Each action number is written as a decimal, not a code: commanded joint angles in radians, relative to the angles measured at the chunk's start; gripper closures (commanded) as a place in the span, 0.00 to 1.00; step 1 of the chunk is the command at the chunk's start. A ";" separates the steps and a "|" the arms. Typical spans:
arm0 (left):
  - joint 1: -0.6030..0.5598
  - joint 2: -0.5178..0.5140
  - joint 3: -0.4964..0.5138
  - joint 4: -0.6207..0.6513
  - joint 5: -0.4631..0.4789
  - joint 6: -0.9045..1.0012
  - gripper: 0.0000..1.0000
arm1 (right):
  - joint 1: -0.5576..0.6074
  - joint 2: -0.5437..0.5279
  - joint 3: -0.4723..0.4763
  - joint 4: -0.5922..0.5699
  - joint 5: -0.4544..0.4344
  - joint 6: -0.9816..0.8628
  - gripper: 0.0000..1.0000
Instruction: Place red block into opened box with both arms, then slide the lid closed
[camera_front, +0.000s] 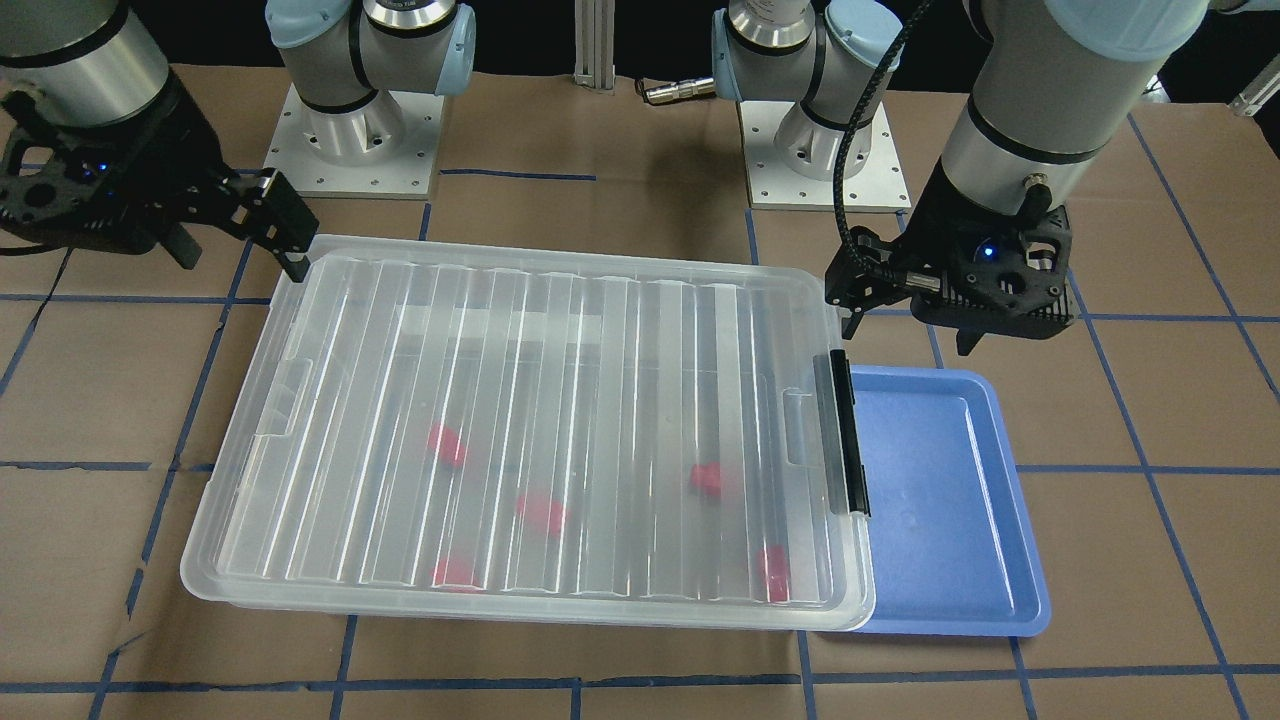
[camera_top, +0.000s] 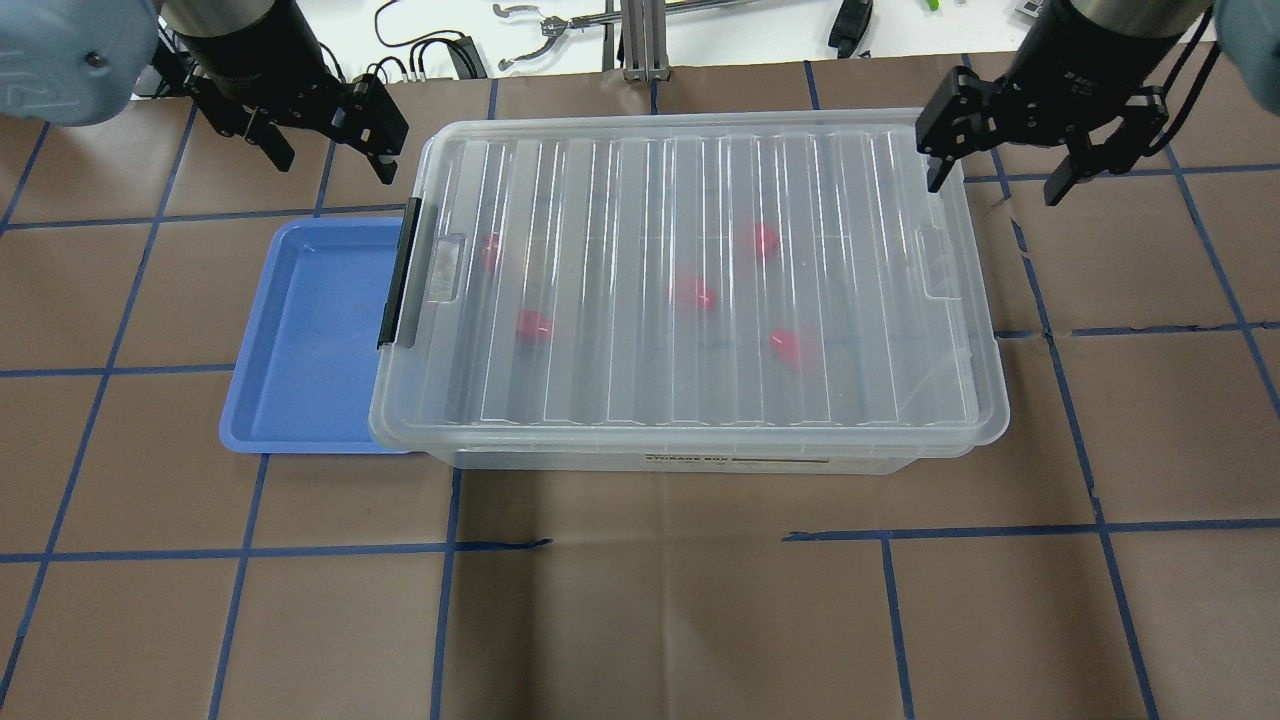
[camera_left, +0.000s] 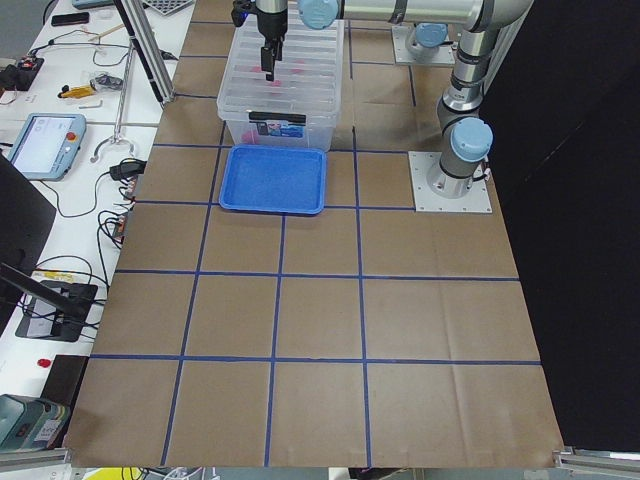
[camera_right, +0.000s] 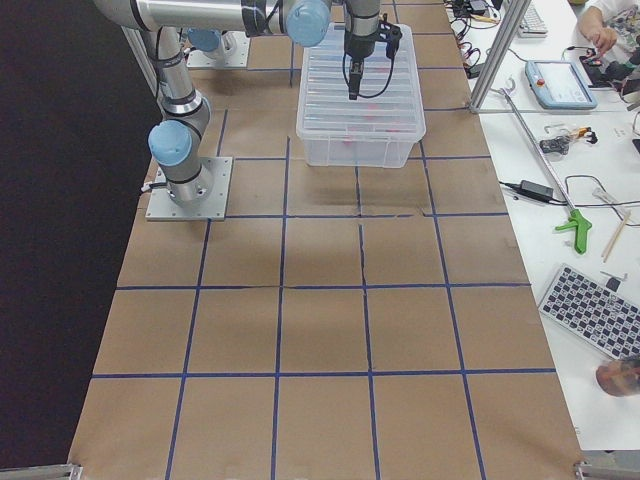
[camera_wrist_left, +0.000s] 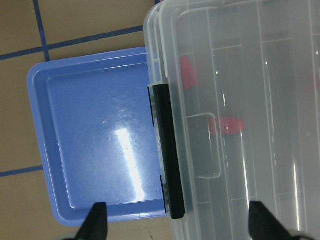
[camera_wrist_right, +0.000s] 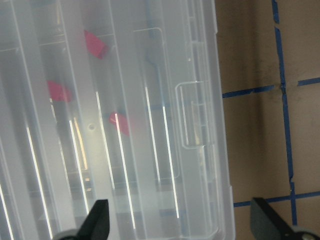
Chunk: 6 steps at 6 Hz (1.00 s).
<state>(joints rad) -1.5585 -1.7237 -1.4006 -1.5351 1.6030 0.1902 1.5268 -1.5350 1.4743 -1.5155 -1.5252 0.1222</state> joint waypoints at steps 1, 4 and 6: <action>0.000 0.000 0.000 0.001 0.000 0.000 0.02 | 0.099 0.001 -0.040 0.024 -0.056 0.082 0.00; -0.002 0.000 0.000 0.003 0.000 0.000 0.02 | 0.096 0.007 -0.057 0.064 -0.064 0.077 0.00; -0.002 0.001 0.000 0.003 0.000 0.002 0.02 | 0.092 0.007 -0.055 0.063 -0.064 0.073 0.00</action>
<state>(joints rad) -1.5600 -1.7236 -1.4005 -1.5324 1.6030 0.1907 1.6208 -1.5280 1.4187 -1.4527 -1.5892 0.1959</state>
